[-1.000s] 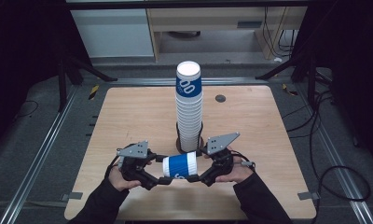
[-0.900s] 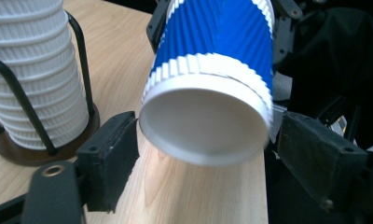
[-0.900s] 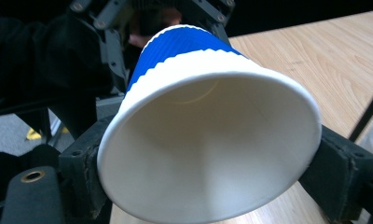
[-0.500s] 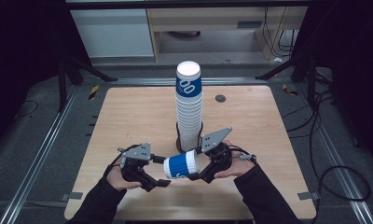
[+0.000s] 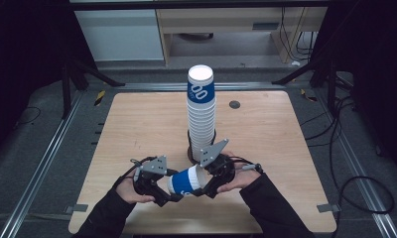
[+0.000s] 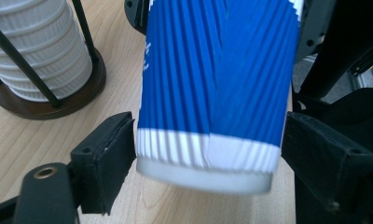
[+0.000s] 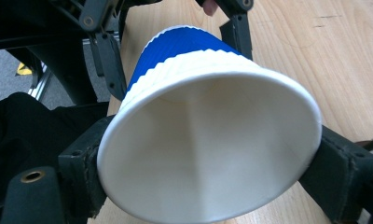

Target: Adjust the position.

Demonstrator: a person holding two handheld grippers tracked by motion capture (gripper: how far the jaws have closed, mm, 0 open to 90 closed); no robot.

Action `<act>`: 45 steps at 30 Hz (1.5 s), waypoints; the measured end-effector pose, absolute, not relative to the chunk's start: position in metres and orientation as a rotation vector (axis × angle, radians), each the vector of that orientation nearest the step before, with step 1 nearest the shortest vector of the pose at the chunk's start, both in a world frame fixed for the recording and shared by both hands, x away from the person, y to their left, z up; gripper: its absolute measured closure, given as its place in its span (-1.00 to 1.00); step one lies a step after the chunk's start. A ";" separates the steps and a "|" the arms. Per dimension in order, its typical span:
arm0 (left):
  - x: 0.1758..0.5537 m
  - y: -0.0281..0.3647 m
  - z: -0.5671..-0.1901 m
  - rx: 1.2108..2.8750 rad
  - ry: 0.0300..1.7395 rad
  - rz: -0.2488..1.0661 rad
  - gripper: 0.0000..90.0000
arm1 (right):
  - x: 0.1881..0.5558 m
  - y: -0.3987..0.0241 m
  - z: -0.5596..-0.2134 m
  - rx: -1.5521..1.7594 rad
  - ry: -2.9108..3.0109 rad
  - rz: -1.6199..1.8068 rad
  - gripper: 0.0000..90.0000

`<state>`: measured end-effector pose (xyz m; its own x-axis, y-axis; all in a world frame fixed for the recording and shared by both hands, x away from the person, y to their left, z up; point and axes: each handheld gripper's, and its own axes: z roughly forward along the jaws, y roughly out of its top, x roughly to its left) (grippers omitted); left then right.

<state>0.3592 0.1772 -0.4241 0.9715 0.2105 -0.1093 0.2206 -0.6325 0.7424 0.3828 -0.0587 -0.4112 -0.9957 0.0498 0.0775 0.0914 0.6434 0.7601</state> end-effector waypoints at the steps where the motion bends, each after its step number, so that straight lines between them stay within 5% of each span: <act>1: 0.359 0.177 -0.425 2.281 0.297 -0.013 -0.59 | 0.383 -0.057 -0.412 -0.116 -2.802 -1.298 -0.67; 21: 0.360 0.178 -0.425 2.274 0.302 -0.001 -0.42 | 0.381 -0.057 -0.408 -0.128 -2.791 -1.370 -0.80; 45: 0.364 0.189 -0.421 2.069 0.388 0.055 -0.42 | 0.372 -0.124 -0.402 -0.480 -2.618 -1.761 -0.79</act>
<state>0.3643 0.1894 -0.4209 0.9477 0.2958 -0.1200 0.2510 -0.4585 0.8525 0.3716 -0.1238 -0.4016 -0.9536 0.2742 0.1247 0.2189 0.3465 0.9122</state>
